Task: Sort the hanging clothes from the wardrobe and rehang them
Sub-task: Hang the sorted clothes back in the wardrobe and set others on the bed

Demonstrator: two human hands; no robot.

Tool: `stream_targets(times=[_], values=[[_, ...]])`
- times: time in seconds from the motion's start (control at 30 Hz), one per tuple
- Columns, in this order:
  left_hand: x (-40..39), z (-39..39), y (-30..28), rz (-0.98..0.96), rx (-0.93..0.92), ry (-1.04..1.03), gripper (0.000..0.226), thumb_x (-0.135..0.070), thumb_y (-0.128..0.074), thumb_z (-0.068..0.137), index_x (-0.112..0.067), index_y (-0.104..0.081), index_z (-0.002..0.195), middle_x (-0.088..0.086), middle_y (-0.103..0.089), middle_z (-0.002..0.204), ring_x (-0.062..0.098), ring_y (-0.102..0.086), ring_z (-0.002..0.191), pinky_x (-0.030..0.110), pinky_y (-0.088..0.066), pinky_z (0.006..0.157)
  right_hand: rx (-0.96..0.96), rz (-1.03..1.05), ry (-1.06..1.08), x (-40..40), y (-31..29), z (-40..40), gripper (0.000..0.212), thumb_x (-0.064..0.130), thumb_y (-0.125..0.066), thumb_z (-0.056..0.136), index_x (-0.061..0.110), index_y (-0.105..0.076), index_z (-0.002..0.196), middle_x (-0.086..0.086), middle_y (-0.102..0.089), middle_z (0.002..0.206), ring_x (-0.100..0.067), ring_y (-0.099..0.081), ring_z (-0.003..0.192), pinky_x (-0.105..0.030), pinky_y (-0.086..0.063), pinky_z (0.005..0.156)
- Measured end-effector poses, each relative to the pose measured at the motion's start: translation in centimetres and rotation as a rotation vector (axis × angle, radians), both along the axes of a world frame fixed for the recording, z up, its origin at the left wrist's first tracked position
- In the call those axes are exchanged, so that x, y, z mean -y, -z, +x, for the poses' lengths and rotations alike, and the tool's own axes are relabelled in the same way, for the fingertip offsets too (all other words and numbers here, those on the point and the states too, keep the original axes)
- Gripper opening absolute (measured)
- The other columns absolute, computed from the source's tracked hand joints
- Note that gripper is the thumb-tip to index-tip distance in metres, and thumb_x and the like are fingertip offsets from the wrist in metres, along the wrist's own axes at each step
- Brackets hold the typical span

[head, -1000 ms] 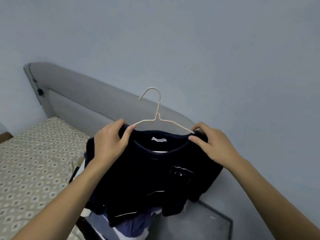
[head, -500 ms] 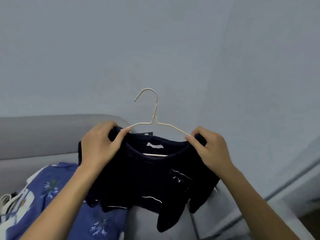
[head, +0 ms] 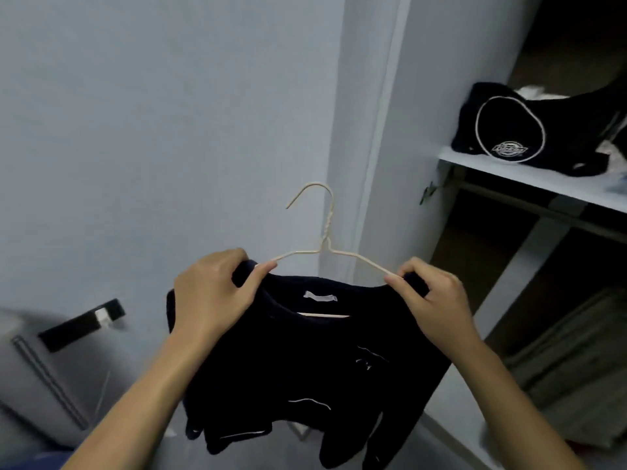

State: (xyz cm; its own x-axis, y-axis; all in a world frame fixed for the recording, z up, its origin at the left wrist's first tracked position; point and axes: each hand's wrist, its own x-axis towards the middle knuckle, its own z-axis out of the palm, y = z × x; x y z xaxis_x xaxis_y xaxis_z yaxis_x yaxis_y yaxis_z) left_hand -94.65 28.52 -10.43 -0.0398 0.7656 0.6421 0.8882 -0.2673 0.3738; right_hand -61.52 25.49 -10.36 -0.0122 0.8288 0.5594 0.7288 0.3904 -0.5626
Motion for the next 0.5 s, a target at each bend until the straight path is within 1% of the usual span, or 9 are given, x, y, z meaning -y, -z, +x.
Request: stream_targets(times=[0.03,0.13,0.17,0.23,0.27,0.33,0.4,0.5], values=[[-0.4,2.8,-0.1,-0.002,0.002,0.038,0.052,-0.073,-0.047,0.091,-0.027,-0.062,0.072,-0.012,-0.063,0.069,0.017,-0.062,0.070,0.033,-0.044,0.055,-0.013,-0.004,0.031,0.8,-0.1,2.5,0.020,0.042,-0.065,0.097,0.029,-0.064,0.084,0.012,-0.063,0.075,-0.013,-0.062,0.071,-0.043,-0.048,0.062],[-1.3,11.0,-0.4,-0.011,0.012,0.146,0.047,-0.072,-0.047,0.094,-0.030,-0.060,0.077,-0.014,-0.061,0.073,0.013,-0.057,0.072,0.032,-0.043,0.057,-0.041,0.011,0.131,3.5,-0.4,9.6,0.015,0.043,-0.065,0.095,0.033,-0.064,0.084,0.010,-0.064,0.078,-0.014,-0.061,0.069,-0.033,-0.044,0.057],[-1.6,13.6,-0.4,-0.008,0.008,0.186,0.045,-0.070,-0.049,0.096,-0.030,-0.060,0.079,-0.015,-0.061,0.075,0.013,-0.056,0.073,0.032,-0.043,0.058,-0.037,0.016,0.170,4.3,-0.3,11.8,0.013,0.041,-0.066,0.094,0.033,-0.063,0.084,0.009,-0.064,0.078,-0.014,-0.061,0.067,-0.034,-0.045,0.056],[-2.2,18.5,-0.3,0.013,-0.014,0.265,0.041,-0.067,-0.052,0.098,-0.030,-0.060,0.083,-0.014,-0.061,0.076,0.014,-0.057,0.074,0.032,-0.043,0.058,-0.028,0.016,0.254,5.6,0.1,16.0,0.014,0.038,-0.070,0.094,0.034,-0.063,0.083,0.008,-0.063,0.073,-0.013,-0.061,0.064,-0.042,-0.048,0.057],[-2.6,20.9,-0.2,0.025,-0.028,0.297,0.041,-0.066,-0.051,0.099,-0.029,-0.060,0.083,-0.013,-0.061,0.076,0.015,-0.058,0.074,0.032,-0.041,0.056,-0.027,0.009,0.288,6.2,0.3,18.0,0.014,0.037,-0.070,0.095,0.034,-0.063,0.083,0.008,-0.063,0.071,-0.012,-0.060,0.063,-0.044,-0.048,0.056],[-3.2,25.1,0.1,0.042,-0.047,0.351,0.043,-0.065,-0.047,0.099,-0.027,-0.059,0.083,-0.010,-0.060,0.074,0.017,-0.057,0.069,0.031,-0.039,0.051,-0.027,-0.007,0.342,7.3,0.5,21.2,0.016,0.038,-0.070,0.096,0.033,-0.063,0.082,0.010,-0.061,0.069,-0.013,-0.059,0.061,-0.042,-0.046,0.053],[-3.9,28.5,0.5,0.063,-0.067,0.396,0.043,-0.062,-0.047,0.100,-0.025,-0.059,0.082,-0.010,-0.058,0.070,0.019,-0.056,0.063,0.031,-0.039,0.048,-0.015,-0.019,0.392,8.3,0.5,23.6,0.018,0.038,-0.069,0.096,0.030,-0.062,0.081,0.011,-0.059,0.068,-0.013,-0.057,0.062,-0.035,-0.042,0.053],[-5.3,33.6,1.2,0.071,-0.111,0.457,0.041,-0.059,-0.048,0.101,-0.024,-0.058,0.081,-0.007,-0.056,0.065,0.023,-0.057,0.058,0.031,-0.041,0.045,-0.021,-0.085,0.462,9.2,0.5,27.1,0.020,0.037,-0.071,0.097,0.033,-0.059,0.081,0.013,-0.060,0.073,-0.009,-0.058,0.066,-0.035,-0.045,0.056]])
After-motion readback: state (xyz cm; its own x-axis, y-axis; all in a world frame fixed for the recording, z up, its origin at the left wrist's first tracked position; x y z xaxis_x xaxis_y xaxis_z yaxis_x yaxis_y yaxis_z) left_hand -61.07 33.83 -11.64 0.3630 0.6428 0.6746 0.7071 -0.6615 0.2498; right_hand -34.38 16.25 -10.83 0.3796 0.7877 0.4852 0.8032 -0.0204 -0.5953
